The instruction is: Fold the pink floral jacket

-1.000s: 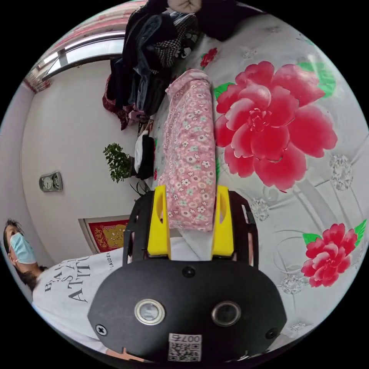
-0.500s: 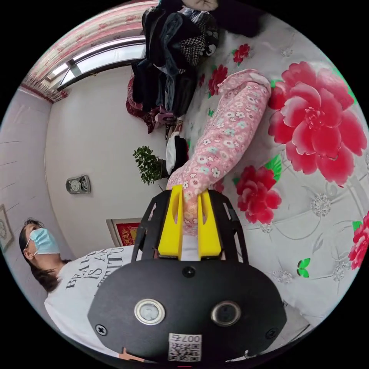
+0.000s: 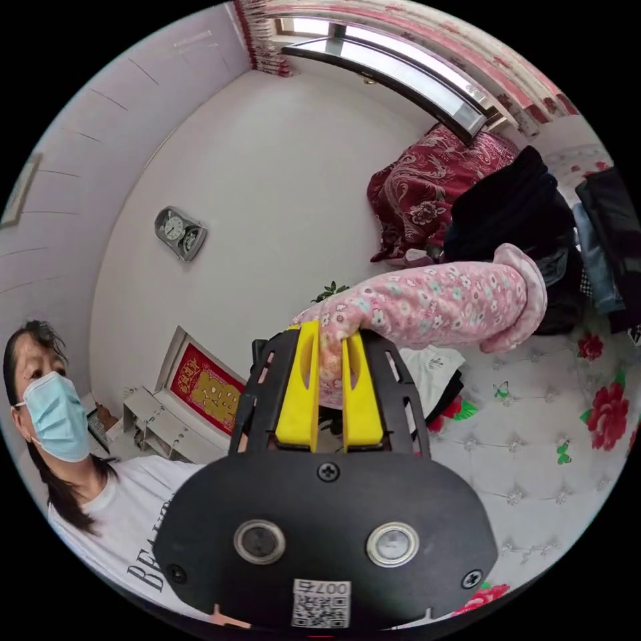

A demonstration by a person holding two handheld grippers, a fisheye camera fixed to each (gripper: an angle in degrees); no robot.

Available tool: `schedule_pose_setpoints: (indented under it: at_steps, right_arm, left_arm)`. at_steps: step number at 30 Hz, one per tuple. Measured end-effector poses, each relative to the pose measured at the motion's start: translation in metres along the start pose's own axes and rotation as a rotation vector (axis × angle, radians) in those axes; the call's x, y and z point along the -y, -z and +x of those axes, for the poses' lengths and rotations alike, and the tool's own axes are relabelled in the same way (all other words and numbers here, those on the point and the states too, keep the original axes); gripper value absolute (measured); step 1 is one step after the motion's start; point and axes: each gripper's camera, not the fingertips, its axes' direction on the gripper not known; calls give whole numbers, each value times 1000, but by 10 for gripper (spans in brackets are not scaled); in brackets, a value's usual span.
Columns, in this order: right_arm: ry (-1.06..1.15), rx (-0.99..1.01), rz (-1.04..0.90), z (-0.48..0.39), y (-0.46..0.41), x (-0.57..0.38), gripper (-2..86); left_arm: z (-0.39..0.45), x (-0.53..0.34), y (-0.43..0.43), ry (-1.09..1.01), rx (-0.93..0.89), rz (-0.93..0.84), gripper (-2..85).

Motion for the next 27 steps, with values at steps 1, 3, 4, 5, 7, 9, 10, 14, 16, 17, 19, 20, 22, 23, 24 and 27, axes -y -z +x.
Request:
schedule_pose_setpoints:
  at_steps: [1,3,4,5,7,9,10,14,16,17,19,20,22,23,24,27]
  right_arm:
    - [4,-4,-28,-6,-33,4,12]
    - [-14,-16,-64,-5,-83,0,13]
    - [-36,-45,-109,1,-118,-7,13]
    - [-76,-84,-182,12,-151,-18,14]
    - [-123,-141,-336,34,-195,-44,17]
    - [-147,-208,-471,55,-218,-80,20]
    - [-147,-260,-520,65,-218,-104,21]
    - [-118,-584,-731,87,-171,-188,24]
    - [-140,-763,-828,91,-138,-221,25]
    - [-156,-861,-875,90,-114,-240,25]
    - [-197,-992,-922,84,-81,-266,25]
    - [-219,-1069,-968,81,-65,-282,25]
    - [-236,-1185,-1015,75,-49,-305,24]
    - [-238,-1240,-1039,73,-44,-319,23]
    - [-244,-1254,-1047,72,-43,-326,21]
    - [-248,-1233,-969,64,-47,-351,14]
  left_arm:
    - [1,6,22,-21,80,1,44]
    - [-10,6,49,-1,191,-7,47]
    - [-23,-2,63,34,258,-12,49]
    - [-42,-14,74,89,327,-24,61]
    - [-72,-45,86,179,495,-54,81]
    - [-98,-89,95,283,678,-94,96]
    - [-111,-123,99,355,739,-118,101]
    - [-99,-227,91,454,793,-146,102]
    - [-76,-251,63,410,820,-215,97]
    - [-60,-260,36,352,827,-291,93]
    - [-37,-266,-19,213,809,-443,85]
    - [-22,-268,-62,96,784,-557,80]
    - [-3,-271,-128,-53,726,-726,75]
    - [10,-273,-170,-141,653,-812,76]
    - [18,-274,-190,-190,621,-853,76]
    - [60,-281,-282,-408,569,-1013,74]
